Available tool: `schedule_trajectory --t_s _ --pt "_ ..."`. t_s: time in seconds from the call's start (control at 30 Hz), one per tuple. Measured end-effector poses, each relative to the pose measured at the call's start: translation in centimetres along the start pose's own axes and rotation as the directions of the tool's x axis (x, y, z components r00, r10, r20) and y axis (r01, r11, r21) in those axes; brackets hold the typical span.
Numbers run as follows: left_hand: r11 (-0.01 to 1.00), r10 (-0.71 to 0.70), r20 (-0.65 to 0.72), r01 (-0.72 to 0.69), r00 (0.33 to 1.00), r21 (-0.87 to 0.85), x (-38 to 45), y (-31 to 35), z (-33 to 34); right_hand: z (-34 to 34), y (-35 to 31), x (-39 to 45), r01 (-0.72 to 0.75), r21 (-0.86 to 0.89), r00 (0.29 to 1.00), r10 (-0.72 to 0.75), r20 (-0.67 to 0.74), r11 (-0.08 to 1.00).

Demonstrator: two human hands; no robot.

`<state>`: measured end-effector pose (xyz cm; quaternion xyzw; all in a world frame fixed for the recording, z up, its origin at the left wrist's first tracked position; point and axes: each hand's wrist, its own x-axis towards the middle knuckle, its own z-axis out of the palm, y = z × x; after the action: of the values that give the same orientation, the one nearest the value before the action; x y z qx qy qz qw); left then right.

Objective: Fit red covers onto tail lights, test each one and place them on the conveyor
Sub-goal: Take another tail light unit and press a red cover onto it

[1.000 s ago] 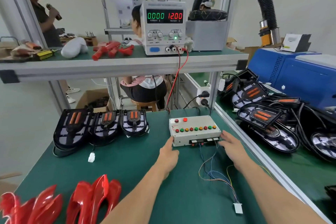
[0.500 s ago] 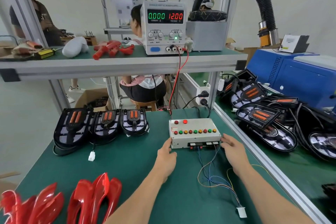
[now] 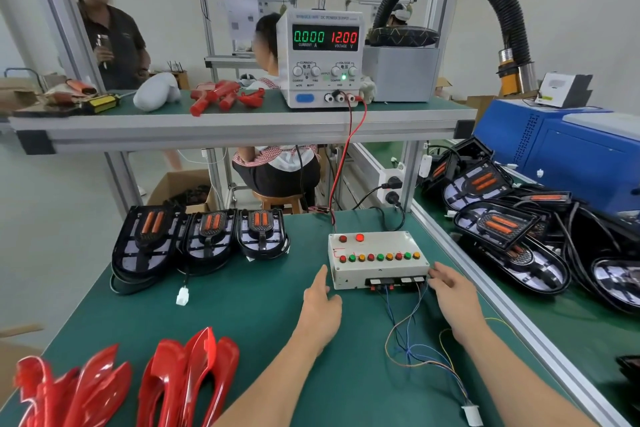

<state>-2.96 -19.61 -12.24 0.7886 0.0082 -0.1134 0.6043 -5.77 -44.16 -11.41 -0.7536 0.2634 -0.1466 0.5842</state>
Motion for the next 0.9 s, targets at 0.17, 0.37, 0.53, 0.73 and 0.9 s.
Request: schedule_trajectory --t_s 0.17,0.37,0.53,0.73,0.9 --pt "0.994 -0.059 -0.083 0.051 0.995 -0.098 -1.9 0.2 -0.5 -0.6 -1.7 -2.4 0.106 -0.072 0.993 -0.11 -0.052 0.992" --pt "0.976 -0.094 -0.206 0.05 0.974 -0.211 -5.8 -0.9 -1.1 2.9 -5.6 -10.5 0.321 -0.042 0.947 -0.321 0.014 0.946" --pt "0.965 -0.138 -0.276 0.066 0.951 -0.255 -7.7 -1.1 -3.1 9.6 -4.8 -15.6 0.302 -0.061 0.911 -0.27 0.311 0.951" --pt "0.96 -0.136 -0.356 0.033 0.925 -0.279 -8.2 0.5 -7.9 15.0 -2.4 -19.1 0.212 -0.039 0.889 -0.176 0.423 0.976" --pt "0.98 -0.052 -0.488 -0.049 0.872 -0.192 -7.0 2.4 -14.8 15.9 -1.5 -20.8 0.246 -0.086 0.897 -0.193 0.399 0.965"
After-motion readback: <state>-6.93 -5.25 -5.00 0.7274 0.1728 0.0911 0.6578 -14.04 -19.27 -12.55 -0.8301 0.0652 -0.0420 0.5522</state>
